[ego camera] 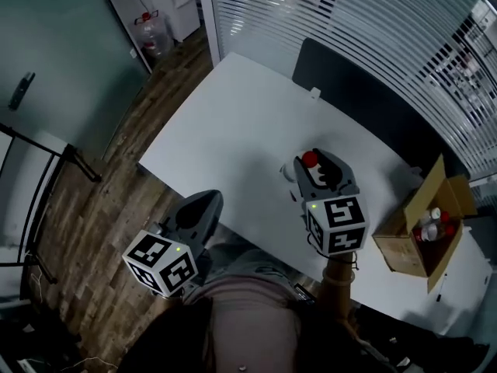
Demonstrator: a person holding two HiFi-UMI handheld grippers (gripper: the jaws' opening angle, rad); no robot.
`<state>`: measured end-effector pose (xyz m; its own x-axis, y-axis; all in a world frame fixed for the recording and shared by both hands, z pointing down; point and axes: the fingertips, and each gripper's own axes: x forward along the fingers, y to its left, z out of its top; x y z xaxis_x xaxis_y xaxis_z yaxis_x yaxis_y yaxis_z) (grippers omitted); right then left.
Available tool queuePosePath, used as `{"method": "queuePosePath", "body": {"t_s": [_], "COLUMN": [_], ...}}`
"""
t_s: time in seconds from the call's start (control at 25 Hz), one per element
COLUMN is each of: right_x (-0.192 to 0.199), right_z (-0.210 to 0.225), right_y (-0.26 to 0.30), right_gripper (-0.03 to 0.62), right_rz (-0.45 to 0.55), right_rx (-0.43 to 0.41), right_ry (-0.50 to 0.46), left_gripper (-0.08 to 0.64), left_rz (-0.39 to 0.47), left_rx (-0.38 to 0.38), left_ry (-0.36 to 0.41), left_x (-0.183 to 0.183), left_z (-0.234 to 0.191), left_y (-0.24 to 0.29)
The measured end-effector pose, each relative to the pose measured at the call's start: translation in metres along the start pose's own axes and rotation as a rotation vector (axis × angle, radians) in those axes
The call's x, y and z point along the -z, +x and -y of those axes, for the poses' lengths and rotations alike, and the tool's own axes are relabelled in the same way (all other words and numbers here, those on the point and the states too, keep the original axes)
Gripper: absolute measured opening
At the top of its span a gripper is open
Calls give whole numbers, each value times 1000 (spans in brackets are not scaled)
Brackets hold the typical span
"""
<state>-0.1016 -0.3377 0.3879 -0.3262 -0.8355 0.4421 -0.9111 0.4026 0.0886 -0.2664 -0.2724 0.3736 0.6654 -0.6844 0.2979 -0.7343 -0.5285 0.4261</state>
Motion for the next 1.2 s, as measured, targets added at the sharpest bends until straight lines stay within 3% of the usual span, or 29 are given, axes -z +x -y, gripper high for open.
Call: {"method": "queuePosePath", "body": {"t_s": [0.2,0.44,0.64,1.2], "right_x": [-4,-3,7,23], "right_z": [-22,-40,-47,-52], "right_y": [29,52,71,105], "right_gripper": [172,172,172,172], "right_rz": [5,-1,-35,-92], "right_rx": [-68,-125,-137,-165], "right_ry": [-5,-28,-67,-58], "left_gripper": [9,9,9,9], "left_rz": [4,20,35,16], "left_rx": [-65,-89,-92,-107], "left_ry": [-22,-35,-37,-46], "left_x": [-7,-6,-5,-10], "left_z": [-20,-35,-46,-71], "left_y": [-10,-9,-7,7]}}
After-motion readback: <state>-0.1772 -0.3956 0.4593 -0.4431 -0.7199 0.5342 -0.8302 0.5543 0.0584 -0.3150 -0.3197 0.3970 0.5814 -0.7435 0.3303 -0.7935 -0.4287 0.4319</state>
